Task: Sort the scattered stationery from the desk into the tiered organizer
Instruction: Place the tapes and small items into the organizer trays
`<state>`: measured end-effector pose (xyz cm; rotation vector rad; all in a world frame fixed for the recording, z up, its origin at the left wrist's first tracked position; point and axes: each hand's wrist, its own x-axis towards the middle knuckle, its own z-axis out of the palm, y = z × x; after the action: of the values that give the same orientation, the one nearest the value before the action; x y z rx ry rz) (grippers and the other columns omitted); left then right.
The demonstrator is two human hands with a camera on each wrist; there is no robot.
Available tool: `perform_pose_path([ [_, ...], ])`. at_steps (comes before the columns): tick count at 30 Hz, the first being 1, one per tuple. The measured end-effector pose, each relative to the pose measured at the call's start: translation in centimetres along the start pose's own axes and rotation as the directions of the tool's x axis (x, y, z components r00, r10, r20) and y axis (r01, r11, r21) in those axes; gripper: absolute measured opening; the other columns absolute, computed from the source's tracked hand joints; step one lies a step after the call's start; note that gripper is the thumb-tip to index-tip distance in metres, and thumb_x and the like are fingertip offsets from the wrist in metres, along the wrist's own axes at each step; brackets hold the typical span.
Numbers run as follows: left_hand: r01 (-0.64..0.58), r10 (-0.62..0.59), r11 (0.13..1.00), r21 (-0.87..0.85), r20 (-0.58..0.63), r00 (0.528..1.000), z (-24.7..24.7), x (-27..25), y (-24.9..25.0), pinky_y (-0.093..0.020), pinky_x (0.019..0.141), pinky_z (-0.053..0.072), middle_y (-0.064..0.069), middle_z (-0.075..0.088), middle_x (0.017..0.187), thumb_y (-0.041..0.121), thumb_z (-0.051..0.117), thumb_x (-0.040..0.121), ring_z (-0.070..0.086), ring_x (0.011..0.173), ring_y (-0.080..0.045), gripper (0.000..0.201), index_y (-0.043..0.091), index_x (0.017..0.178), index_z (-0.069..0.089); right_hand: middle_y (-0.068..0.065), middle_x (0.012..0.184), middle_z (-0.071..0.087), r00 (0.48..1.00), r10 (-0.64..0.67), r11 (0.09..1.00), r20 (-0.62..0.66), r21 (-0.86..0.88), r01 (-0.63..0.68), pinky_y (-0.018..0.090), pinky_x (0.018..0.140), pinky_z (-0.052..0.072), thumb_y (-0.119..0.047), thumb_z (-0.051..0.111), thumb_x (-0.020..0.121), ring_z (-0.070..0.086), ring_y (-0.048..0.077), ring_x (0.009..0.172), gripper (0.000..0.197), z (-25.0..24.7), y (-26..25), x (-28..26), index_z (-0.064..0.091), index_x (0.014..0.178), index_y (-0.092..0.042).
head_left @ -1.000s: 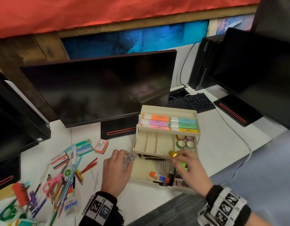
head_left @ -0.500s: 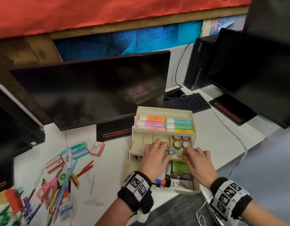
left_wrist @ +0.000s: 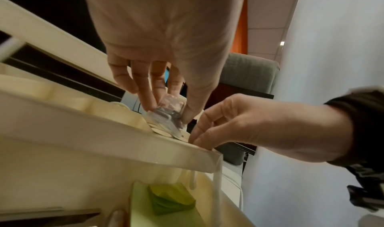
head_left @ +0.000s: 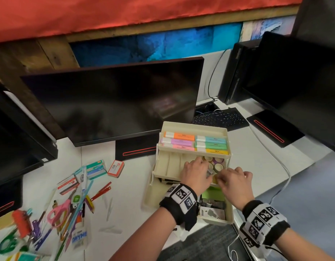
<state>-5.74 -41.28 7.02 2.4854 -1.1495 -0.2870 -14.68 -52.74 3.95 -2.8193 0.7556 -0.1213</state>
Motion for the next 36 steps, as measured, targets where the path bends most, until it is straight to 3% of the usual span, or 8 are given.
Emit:
perform_pose_path([
  [10,0.117,-0.115,0.992,-0.05,0.032,0.993,0.6,1.6,1.1,-0.041,0.084,0.046,-0.013,0.052,0.118,0.021,0.06,0.087,0.055,0.107,-0.034,0.026,0.008,0.109,0.059,-0.009,0.098,0.062,1.0,0.007,0.999,0.007,0.053,-0.007,0.036,0.08,0.027,-0.028,0.052,0.089,0.046,0.019,0.097,0.013,0.1,0.8,-0.2,0.064,0.093,-0.029],
  [15,0.123,-0.121,0.991,-0.043,0.056,0.991,0.6,1.9,1.0,-0.041,0.085,0.047,-0.015,0.052,0.117,0.021,0.059,0.088,0.055,0.107,-0.036,0.025,0.007,0.108,0.06,-0.006,0.097,0.061,1.0,-0.007,1.0,0.025,0.011,0.007,0.036,0.081,0.028,-0.028,0.047,0.091,0.047,0.019,0.098,0.018,-0.1,0.6,0.1,0.065,0.093,-0.027],
  [22,0.118,-0.117,0.99,-0.082,0.018,0.993,0.8,2.1,1.5,-0.04,0.084,0.046,-0.015,0.053,0.116,0.016,0.059,0.089,0.055,0.106,-0.034,0.02,0.006,0.106,0.06,-0.001,0.094,0.06,0.999,-0.006,0.996,0.05,0.088,0.002,0.037,0.079,0.035,-0.024,0.048,0.09,0.049,0.022,0.095,0.018,-0.1,0.5,0.1,0.065,0.092,-0.022],
  [29,0.057,-0.058,0.998,-0.017,-0.079,0.995,2.0,1.4,1.3,-0.037,0.089,0.044,-0.011,0.051,0.121,0.022,0.055,0.092,0.046,0.115,-0.027,0.026,0.01,0.114,0.056,-0.003,0.091,0.058,0.999,-0.013,0.998,0.039,0.068,0.011,0.035,0.079,0.031,-0.025,0.048,0.09,0.05,0.02,0.093,0.017,0.0,0.6,0.1,0.064,0.092,-0.024],
  [34,0.062,-0.069,0.995,-0.083,-0.087,0.994,3.1,0.9,0.3,-0.037,0.089,0.045,-0.009,0.054,0.116,0.031,0.058,0.09,0.055,0.106,-0.026,0.034,0.012,0.118,0.055,-0.005,0.094,0.059,0.999,-0.013,0.998,0.031,0.065,0.011,0.035,0.081,0.029,-0.026,0.048,0.089,0.05,0.018,0.095,0.017,0.1,0.6,0.0,0.064,0.094,-0.025],
  [36,0.018,-0.025,0.998,-0.067,-0.106,0.994,3.4,0.6,-0.3,-0.037,0.09,0.041,-0.006,0.058,0.114,0.038,0.059,0.088,0.055,0.102,-0.024,0.036,0.015,0.116,0.057,-0.006,0.096,0.06,0.999,-0.007,0.998,0.035,0.058,0.005,0.035,0.083,0.029,-0.027,0.048,0.09,0.051,0.018,0.097,0.017,0.1,0.6,0.1,0.064,0.096,-0.026],
])
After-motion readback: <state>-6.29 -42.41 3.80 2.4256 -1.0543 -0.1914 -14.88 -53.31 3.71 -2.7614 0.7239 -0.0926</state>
